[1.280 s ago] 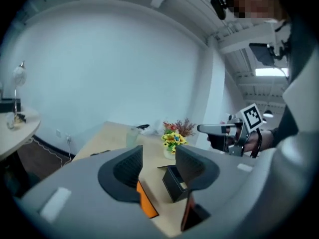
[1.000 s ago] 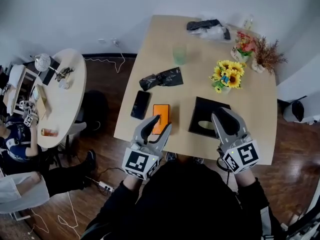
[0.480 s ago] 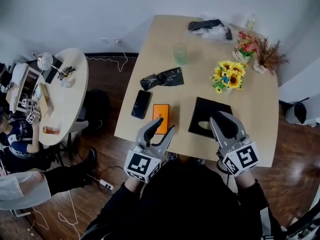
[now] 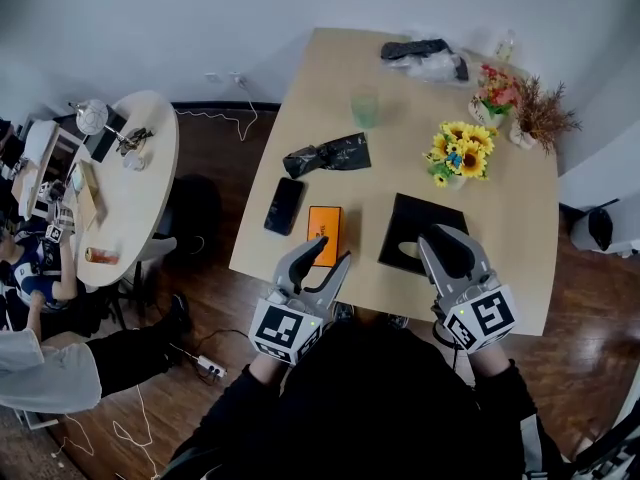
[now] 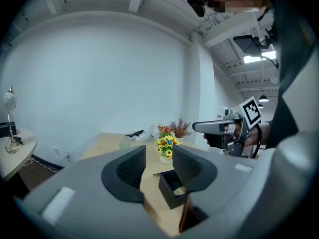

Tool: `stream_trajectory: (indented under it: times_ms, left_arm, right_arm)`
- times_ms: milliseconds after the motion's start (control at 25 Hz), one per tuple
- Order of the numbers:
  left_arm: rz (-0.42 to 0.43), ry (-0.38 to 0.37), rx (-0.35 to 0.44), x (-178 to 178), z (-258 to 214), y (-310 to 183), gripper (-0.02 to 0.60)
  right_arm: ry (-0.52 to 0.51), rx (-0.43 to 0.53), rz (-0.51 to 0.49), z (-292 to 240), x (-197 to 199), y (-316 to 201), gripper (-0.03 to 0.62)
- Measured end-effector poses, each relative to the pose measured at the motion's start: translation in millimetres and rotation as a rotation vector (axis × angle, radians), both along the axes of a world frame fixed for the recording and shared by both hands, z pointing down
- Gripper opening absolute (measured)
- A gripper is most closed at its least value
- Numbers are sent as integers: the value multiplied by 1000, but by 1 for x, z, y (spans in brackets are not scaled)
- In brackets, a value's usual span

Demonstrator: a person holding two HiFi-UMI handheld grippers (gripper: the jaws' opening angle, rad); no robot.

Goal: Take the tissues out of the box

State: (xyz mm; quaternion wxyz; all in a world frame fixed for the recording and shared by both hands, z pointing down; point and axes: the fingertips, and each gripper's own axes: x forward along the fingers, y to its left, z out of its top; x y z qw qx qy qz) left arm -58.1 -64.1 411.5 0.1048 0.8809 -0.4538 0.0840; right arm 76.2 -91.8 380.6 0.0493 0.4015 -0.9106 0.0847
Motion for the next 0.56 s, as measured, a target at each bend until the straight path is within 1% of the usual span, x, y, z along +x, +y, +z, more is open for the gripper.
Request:
stream_trajectory:
  times_ms: [400, 560]
  left_arm:
    - [16, -12, -14, -1, 3, -1, 149]
    - [19, -10, -5, 0, 0, -2, 149]
  right_arm:
    - [9, -4, 4, 0, -1, -1, 86]
    - [11, -4, 3, 0, -2, -1, 86]
